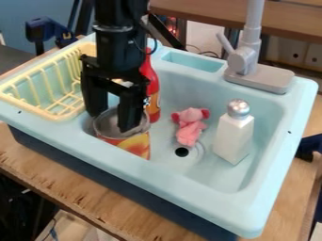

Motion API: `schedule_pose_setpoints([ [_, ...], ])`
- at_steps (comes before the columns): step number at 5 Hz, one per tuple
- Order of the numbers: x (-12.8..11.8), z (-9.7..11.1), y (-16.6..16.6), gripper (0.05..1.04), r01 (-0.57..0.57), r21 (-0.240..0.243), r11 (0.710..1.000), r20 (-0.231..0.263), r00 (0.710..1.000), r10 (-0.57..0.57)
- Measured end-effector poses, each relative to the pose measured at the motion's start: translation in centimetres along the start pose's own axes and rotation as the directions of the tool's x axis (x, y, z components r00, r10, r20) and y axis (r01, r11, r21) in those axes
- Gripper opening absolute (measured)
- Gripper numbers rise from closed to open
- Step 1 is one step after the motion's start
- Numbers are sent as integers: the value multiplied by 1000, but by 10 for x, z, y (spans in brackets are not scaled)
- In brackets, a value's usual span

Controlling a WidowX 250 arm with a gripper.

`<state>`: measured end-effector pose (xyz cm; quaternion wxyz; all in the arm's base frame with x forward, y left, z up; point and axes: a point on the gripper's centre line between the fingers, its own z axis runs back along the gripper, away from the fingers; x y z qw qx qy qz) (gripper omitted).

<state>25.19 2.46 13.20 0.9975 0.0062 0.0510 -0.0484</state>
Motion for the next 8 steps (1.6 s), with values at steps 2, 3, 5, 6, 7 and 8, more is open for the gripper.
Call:
schedule_pose_setpoints([
  [2,3,-6,2,1000,-20,2,1000,-24,1000,20],
  [3,1,-4,-2,1000,-19,-59,998,-10,1000,18],
  [5,-25,-4,-54,1000,122,-198,973,-18,992,-128],
  [6,-26,-10,-69,1000,141,-191,971,-31,988,-150],
  [7,-23,-17,-78,1000,98,-222,970,-57,992,-113],
  [8,-22,-17,-79,1000,85,-225,971,-56,993,-100],
])
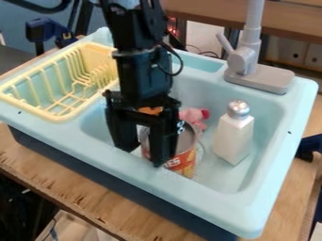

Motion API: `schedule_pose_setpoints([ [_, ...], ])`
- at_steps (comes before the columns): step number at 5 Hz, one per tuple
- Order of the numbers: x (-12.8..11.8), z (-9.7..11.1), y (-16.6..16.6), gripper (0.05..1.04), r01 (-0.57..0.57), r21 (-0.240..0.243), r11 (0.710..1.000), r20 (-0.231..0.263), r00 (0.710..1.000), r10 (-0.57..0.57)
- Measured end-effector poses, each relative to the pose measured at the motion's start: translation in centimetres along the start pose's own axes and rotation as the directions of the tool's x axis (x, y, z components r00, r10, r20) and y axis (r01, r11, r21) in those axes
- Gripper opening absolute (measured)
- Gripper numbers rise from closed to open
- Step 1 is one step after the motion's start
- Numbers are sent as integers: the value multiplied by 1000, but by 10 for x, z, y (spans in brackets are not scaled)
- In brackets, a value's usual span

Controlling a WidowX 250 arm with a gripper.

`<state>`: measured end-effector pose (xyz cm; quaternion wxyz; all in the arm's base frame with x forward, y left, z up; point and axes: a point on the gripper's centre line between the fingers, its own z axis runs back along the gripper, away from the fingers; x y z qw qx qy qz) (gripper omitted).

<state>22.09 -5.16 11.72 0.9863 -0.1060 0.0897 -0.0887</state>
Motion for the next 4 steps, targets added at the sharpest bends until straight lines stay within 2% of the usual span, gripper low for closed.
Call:
schedule_pose_setpoints([
  [1,0,9,2,1000,-27,40,999,28,999,26],
  [2,-13,31,10,1000,-99,125,987,74,993,90],
  [3,-26,67,17,1000,-237,265,935,179,965,194],
  [4,-38,96,15,1000,-252,287,924,249,951,182],
])
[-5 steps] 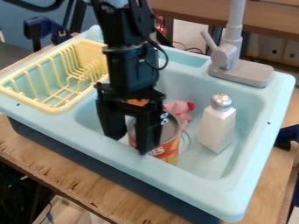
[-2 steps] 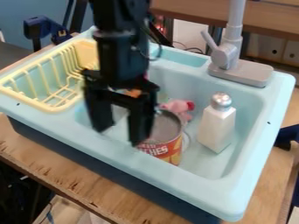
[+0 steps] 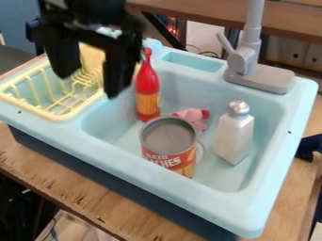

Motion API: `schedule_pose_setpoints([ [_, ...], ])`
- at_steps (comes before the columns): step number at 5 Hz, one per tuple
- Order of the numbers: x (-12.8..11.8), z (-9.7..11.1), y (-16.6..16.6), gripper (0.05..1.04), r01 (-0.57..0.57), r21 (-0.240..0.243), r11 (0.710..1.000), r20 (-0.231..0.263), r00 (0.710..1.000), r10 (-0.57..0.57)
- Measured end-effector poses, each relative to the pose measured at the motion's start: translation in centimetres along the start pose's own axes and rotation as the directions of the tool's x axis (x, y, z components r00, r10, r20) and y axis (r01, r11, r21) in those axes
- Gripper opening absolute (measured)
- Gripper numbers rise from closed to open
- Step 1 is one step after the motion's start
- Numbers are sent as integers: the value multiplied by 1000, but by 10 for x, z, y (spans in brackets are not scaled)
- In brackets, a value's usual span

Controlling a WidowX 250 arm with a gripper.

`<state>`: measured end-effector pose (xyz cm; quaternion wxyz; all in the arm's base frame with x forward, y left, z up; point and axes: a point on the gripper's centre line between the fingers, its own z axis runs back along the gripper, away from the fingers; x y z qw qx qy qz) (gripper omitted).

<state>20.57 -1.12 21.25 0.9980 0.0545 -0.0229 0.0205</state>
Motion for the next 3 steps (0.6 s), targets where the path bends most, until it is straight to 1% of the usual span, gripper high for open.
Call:
schedule_pose_setpoints([
  [1,2,3,12,1000,-3,9,1000,11,1000,3],
  [3,2,3,13,1000,0,11,1000,10,1000,0],
])
